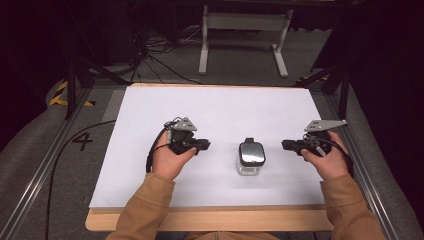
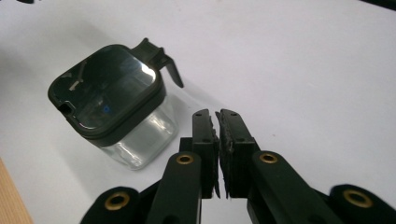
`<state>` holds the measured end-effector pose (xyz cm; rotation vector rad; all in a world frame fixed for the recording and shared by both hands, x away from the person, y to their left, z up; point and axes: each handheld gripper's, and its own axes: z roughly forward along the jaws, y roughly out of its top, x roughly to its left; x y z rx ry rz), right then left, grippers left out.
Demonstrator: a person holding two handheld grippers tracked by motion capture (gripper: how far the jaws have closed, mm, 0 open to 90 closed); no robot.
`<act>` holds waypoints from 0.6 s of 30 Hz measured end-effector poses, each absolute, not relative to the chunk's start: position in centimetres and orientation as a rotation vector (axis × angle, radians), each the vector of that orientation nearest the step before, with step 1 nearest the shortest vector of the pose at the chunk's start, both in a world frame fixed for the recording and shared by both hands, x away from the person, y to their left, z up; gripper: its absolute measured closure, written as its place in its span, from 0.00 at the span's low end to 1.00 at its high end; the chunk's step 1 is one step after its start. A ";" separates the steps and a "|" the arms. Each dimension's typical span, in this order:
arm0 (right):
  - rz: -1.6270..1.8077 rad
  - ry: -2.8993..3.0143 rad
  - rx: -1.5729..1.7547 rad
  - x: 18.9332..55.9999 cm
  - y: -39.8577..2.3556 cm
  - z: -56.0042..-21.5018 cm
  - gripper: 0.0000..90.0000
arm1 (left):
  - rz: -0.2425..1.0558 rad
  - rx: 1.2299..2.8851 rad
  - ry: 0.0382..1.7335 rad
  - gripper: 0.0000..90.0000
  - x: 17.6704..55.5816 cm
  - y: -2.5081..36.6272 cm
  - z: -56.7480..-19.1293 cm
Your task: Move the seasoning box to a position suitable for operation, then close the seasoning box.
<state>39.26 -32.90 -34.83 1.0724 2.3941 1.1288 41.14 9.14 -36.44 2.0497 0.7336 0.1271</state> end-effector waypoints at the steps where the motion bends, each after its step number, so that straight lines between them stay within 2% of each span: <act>1: 1.129 2.394 1.072 39.3 -32.9 -34.8 0.95 | 0.127 2.050 0.734 0.91 41.1 9.1 -36.4; 18: 1.039 2.228 1.302 39.5 -39.7 -35.0 0.93 | 0.224 2.023 0.981 0.85 42.6 15.8 -37.2</act>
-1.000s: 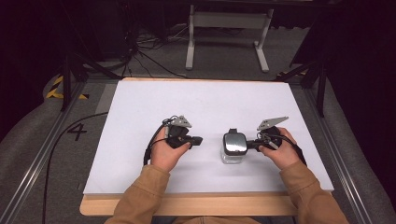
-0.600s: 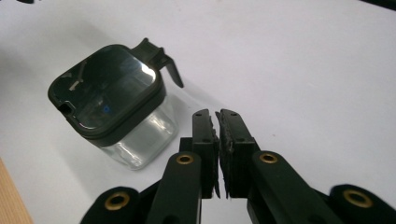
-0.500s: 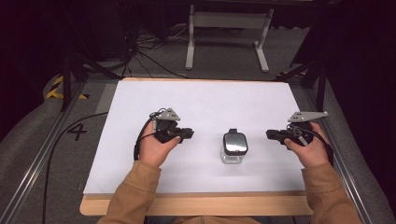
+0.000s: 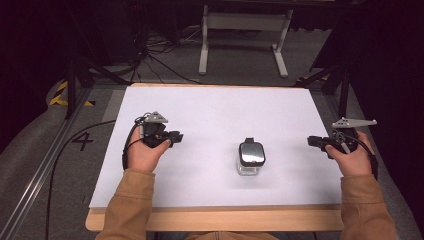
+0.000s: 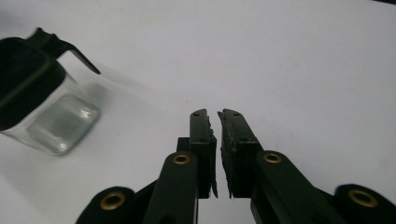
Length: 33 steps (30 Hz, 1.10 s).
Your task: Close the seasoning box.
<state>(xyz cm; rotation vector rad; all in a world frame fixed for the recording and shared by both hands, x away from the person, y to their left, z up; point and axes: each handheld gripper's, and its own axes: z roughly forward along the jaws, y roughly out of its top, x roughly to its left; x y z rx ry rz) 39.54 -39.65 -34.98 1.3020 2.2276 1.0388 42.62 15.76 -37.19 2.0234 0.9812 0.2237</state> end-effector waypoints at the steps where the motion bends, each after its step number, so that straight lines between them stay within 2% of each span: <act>1: 1.031 2.227 1.309 39.7 -40.0 -35.2 0.92 | 0.209 2.019 1.004 0.84 42.8 16.1 -37.4; 10: 0.930 2.241 1.397 41.1 -41.6 -38.2 0.87 | 0.195 2.052 1.152 0.83 44.2 18.7 -40.3; 19: 0.900 2.269 1.440 41.9 -42.4 -40.8 0.83 | 0.211 2.079 1.129 0.81 44.9 19.2 -42.1; 24: 0.901 2.313 1.399 42.2 -41.9 -41.7 0.75 | 0.210 2.067 1.138 0.81 45.0 19.9 -42.6; 33: 0.849 2.292 1.292 42.5 -41.4 -42.0 0.51 | 0.215 2.059 1.127 0.78 45.0 19.8 -42.4</act>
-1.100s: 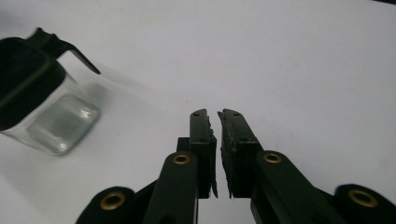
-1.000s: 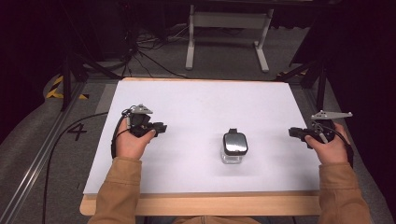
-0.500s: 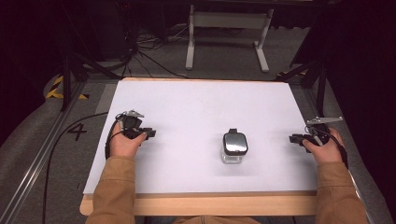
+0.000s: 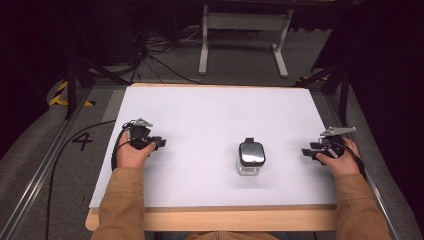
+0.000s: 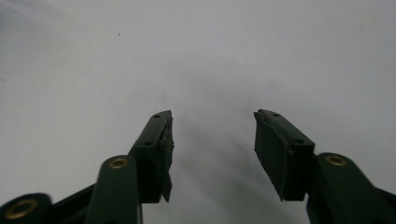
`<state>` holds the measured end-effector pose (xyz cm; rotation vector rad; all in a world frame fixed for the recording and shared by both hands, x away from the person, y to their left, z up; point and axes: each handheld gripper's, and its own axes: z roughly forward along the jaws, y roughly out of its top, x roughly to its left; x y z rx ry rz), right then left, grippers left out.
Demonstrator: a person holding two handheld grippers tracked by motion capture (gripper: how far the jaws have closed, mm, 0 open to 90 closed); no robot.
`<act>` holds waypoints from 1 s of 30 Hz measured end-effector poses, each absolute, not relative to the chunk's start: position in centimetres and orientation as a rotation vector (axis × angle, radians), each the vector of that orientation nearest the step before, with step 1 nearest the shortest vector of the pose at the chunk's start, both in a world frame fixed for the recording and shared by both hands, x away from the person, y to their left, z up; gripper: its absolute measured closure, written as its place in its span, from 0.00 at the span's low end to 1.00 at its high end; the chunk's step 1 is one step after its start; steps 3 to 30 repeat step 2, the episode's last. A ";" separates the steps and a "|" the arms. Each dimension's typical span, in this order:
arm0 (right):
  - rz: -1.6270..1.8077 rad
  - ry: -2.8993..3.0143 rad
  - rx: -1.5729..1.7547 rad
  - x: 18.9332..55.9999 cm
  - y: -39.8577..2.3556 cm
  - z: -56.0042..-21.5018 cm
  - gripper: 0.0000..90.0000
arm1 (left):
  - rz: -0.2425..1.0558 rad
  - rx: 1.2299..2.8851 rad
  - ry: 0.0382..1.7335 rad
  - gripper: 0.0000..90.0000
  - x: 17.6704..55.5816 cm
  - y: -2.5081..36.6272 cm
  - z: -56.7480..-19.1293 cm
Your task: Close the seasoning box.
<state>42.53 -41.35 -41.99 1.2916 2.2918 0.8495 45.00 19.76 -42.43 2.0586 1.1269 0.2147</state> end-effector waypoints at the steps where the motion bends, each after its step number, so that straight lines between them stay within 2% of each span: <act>1: 0.849 2.292 1.292 42.5 -41.4 -42.0 0.51 | 0.215 2.059 1.127 0.77 45.0 19.8 -42.4; 30: 0.856 2.283 1.286 42.6 -41.3 -42.0 0.50 | 0.210 2.054 1.122 0.77 45.0 19.7 -42.4</act>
